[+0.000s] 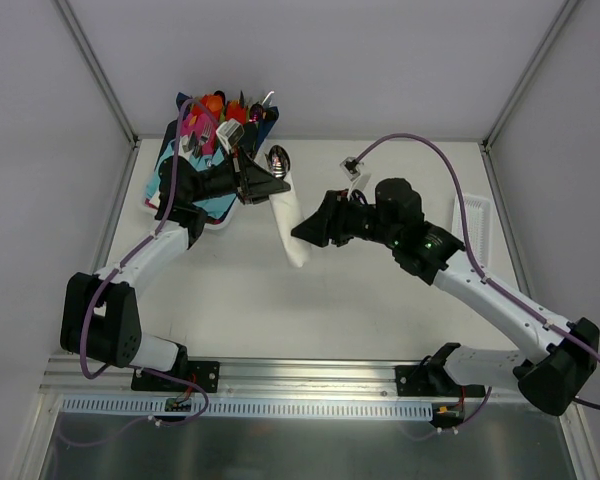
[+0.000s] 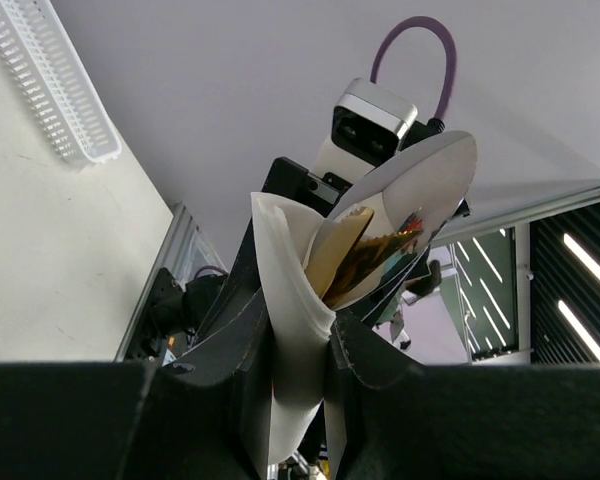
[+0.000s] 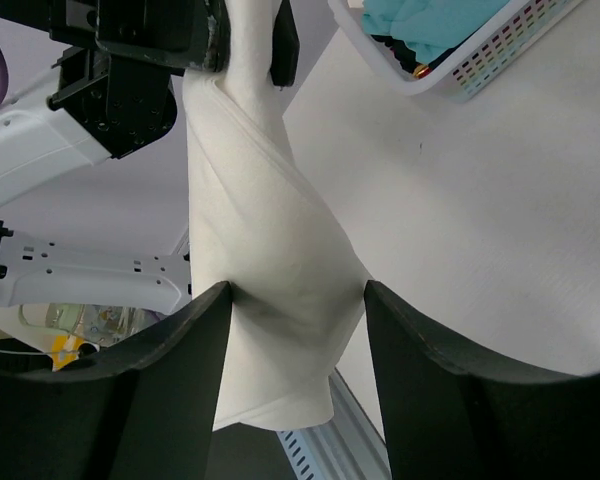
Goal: Place the utensils on the paper napkin and roll it up
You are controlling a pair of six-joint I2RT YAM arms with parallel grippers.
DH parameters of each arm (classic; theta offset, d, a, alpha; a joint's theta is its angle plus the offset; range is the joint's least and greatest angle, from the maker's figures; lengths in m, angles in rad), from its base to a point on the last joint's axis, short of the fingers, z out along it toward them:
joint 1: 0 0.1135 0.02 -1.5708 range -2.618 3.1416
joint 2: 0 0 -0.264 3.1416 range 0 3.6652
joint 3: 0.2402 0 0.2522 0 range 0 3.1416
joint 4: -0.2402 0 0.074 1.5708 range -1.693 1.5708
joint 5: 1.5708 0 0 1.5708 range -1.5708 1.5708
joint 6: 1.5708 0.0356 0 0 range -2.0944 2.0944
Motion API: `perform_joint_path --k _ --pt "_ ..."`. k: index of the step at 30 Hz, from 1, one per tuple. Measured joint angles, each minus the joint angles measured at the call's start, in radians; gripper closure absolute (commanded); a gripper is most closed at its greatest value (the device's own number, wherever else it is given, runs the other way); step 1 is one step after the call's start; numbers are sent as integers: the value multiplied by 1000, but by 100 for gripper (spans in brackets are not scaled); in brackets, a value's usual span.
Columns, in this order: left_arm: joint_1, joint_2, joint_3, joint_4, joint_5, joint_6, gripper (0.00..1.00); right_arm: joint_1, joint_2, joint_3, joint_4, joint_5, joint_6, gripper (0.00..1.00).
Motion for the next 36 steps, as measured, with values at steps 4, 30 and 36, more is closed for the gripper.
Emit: perform_joint_path --k 4,30,36 --pt "-6 1 -2 8 0 -18 100 -22 -2 -39 88 -61 48 43" --pt "-12 1 -2 11 5 -15 100 -40 48 -82 314 -227 183 100" --pt "-10 -4 6 -44 4 50 64 -44 60 -82 323 -225 196 100"
